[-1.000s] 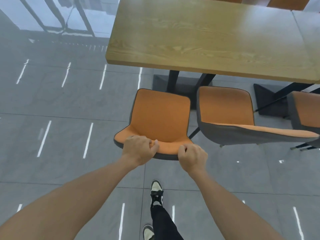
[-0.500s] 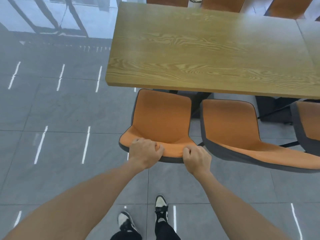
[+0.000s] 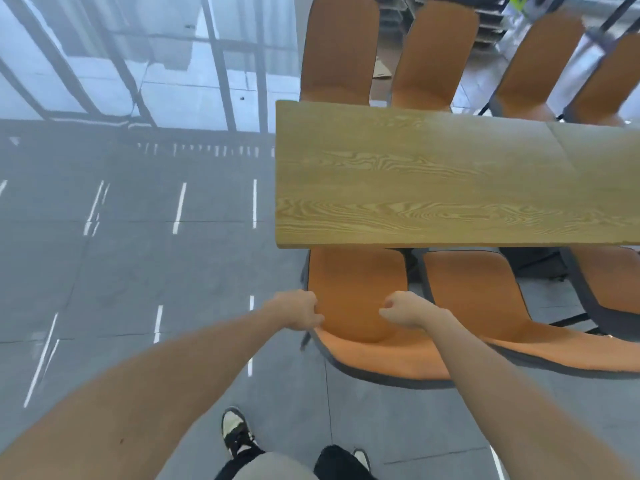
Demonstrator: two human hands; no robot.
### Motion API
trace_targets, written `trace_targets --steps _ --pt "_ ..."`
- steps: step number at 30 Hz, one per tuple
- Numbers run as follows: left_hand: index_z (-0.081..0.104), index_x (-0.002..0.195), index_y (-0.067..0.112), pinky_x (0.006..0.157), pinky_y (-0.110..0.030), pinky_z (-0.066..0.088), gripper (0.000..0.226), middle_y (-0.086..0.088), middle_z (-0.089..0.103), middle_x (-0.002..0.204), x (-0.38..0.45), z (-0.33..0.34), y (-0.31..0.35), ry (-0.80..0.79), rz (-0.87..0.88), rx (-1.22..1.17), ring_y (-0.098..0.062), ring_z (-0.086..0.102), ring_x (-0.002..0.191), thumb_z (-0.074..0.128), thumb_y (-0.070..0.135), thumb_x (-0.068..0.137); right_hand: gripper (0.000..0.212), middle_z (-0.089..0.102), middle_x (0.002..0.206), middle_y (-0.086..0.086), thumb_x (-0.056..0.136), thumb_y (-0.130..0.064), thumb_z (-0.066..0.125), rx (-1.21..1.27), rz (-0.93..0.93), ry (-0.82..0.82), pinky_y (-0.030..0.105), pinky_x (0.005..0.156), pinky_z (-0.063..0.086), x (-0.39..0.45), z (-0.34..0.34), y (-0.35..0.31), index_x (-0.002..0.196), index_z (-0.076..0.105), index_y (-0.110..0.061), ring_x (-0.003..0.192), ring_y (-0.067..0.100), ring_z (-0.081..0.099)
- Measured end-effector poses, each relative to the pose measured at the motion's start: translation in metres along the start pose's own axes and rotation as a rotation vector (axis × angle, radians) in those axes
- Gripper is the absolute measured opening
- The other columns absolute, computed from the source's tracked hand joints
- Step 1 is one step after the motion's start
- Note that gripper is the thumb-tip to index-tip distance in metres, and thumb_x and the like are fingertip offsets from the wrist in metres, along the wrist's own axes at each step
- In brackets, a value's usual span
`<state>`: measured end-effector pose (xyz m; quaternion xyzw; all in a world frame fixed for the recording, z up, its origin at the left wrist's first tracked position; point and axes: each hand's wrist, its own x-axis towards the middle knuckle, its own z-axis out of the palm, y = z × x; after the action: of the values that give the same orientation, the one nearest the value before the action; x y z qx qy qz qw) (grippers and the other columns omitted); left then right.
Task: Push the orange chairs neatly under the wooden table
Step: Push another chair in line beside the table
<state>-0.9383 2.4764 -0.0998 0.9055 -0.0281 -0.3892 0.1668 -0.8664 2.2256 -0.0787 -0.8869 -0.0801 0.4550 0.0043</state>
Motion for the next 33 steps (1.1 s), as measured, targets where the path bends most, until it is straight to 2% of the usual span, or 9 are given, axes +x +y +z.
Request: trace_targets --steps 3,7,11,13,16,20,26,29,33 --pt "0.058 0.137 0.012 0.104 -0.038 0.042 0.053 -0.007 0.056 0.143 -0.013 -0.066 -0.062 0.076 -0.036 -0.009 -0.029 0.052 0.130 0.047 0.048 0.098 0.055 0.049 0.147 0.006 0.097 -0.044 0.046 -0.026 -0.083 0.042 0.041 0.103 0.044 0.003 -0.052 -0.083 0.144 0.048 -0.015 0.129 0.027 0.049" --pt "0.057 0.136 0.011 0.101 -0.037 0.040 0.051 -0.008 0.055 0.143 -0.018 -0.148 -0.136 0.197 -0.071 -0.005 -0.029 0.052 0.129 0.048 0.044 0.099 0.047 0.053 0.143 0.006 0.098 -0.041 0.044 -0.114 -0.181 0.097 0.037 0.096 0.044 0.022 -0.120 -0.182 0.137 0.055 -0.016 0.124 0.027 0.051" --pt "0.046 0.148 0.022 0.108 -0.039 0.036 0.057 0.001 0.045 0.154 0.001 -0.224 -0.208 0.268 -0.112 0.033 -0.025 0.043 0.139 0.045 0.052 0.099 0.049 0.051 0.144 0.008 0.098 -0.040 0.046 -0.091 -0.248 0.133 0.045 0.105 0.041 0.067 -0.188 -0.264 0.136 0.055 -0.011 0.128 0.030 0.049" --pt "0.043 0.150 0.024 0.112 -0.040 0.033 0.060 0.002 0.042 0.156 0.019 -0.263 -0.241 0.314 -0.130 0.056 -0.024 0.040 0.142 0.043 0.055 0.099 0.051 0.050 0.145 0.006 0.095 -0.041 0.046 -0.079 -0.267 0.176 0.045 0.106 0.040 0.099 -0.224 -0.296 0.138 0.054 -0.015 0.130 0.029 0.047" --pt "0.044 0.150 0.024 0.114 -0.042 0.031 0.060 -0.001 0.044 0.155 0.050 -0.322 -0.286 0.391 -0.153 0.080 -0.026 0.041 0.141 0.042 0.057 0.099 0.051 0.051 0.145 0.005 0.093 -0.041 0.044 -0.095 -0.306 0.254 0.047 0.104 0.042 0.155 -0.282 -0.340 0.138 0.054 -0.019 0.128 0.028 0.048" --pt "0.051 0.143 0.021 0.110 -0.043 0.034 0.058 -0.003 0.052 0.147 0.090 -0.404 -0.340 0.488 -0.175 0.093 -0.028 0.046 0.135 0.043 0.057 0.098 0.057 0.040 0.155 0.003 0.097 -0.044 0.042 -0.059 -0.337 0.342 0.045 0.111 0.035 0.222 -0.355 -0.389 0.148 0.041 -0.020 0.139 0.025 0.039" --pt "0.047 0.146 0.020 0.118 -0.049 0.022 0.065 -0.007 0.044 0.153 0.157 -0.526 -0.401 0.565 -0.169 0.115 -0.027 0.033 0.145 0.039 0.063 0.098 0.056 0.039 0.152 0.012 0.098 -0.049 0.041 -0.112 -0.370 0.601 0.047 0.111 0.031 0.298 -0.450 -0.448 0.145 0.043 -0.019 0.138 0.032 0.036" --pt "0.040 0.150 0.021 0.120 -0.052 0.016 0.068 -0.007 0.036 0.158 0.210 -0.589 -0.430 0.569 -0.148 0.117 -0.026 0.026 0.148 0.037 0.064 0.098 0.060 0.025 0.160 0.014 0.099 -0.053 0.036 -0.136 -0.334 0.584 0.052 0.115 0.024 0.347 -0.499 -0.476 0.150 0.034 -0.021 0.145 0.033 0.025" --pt "0.040 0.150 0.021 0.118 -0.050 0.021 0.069 -0.007 0.036 0.158 0.300 -0.668 -0.468 0.503 -0.084 0.134 -0.028 0.027 0.148 0.036 0.066 0.097 0.065 0.019 0.162 0.012 0.098 -0.059 0.030 -0.159 -0.252 0.479 0.055 0.117 0.020 0.416 -0.565 -0.500 0.153 0.027 -0.023 0.147 0.031 0.018"
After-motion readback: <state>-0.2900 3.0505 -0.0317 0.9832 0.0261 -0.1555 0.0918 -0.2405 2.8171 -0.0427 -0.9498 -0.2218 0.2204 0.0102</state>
